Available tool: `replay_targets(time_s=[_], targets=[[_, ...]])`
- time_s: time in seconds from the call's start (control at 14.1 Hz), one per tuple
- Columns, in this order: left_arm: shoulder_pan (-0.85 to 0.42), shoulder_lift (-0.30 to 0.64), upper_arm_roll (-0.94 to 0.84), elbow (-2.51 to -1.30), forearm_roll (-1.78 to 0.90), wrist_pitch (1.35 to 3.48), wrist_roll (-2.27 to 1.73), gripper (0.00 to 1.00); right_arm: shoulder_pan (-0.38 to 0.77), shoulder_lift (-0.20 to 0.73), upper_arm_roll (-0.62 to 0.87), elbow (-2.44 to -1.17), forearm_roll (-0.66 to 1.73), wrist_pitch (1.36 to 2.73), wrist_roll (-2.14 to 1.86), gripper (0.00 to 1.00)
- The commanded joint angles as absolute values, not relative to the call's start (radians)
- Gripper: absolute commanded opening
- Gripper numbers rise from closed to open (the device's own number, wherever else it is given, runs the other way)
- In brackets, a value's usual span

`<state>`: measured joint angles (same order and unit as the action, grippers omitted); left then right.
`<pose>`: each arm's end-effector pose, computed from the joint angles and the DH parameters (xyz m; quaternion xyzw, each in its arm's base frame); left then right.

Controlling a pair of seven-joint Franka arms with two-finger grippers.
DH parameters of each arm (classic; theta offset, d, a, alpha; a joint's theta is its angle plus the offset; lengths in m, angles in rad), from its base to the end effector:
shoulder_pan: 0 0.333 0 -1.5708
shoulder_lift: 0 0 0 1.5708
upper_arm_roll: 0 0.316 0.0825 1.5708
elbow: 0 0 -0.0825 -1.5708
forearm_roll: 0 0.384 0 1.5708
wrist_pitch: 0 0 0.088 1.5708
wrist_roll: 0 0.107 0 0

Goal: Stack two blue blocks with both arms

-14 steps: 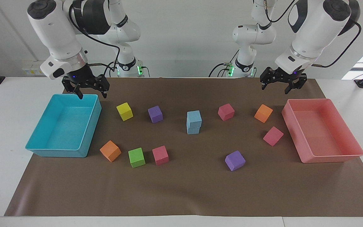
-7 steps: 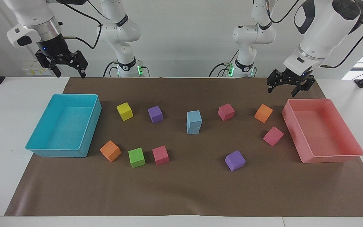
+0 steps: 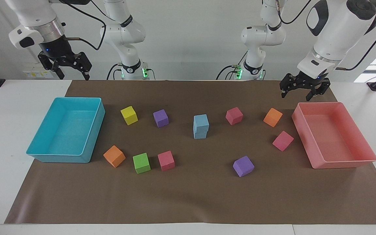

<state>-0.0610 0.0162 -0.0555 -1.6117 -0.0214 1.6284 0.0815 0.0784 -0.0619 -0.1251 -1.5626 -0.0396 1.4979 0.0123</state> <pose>0.5597 -0.0674 0.6012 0.9951 -0.0982 0.0001 0.0111 0.5270 -0.0315 0.6552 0.9994 -0.0308 -0.0019 0.0159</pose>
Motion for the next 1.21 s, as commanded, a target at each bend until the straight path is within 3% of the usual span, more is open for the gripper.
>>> replay_targets(time_s=[0.0, 0.99, 1.13], targets=[[-0.034, 0.023, -0.066, -1.606, -0.006, 1.637, 0.098, 1.00, 0.092, -0.104, -0.117, -1.614, -0.074, 1.500, 0.014, 1.00], [-0.035, 0.021, -0.067, -1.606, -0.006, 1.635, 0.098, 1.00, 0.086, -0.101, -0.117, -1.601, -0.057, 1.482, 0.009, 1.00], [-0.035, 0.021, -0.067, -1.606, -0.006, 1.635, 0.097, 1.00, 0.071, -0.060, -0.129, -1.515, -0.008, 1.416, 0.009, 1.00]])
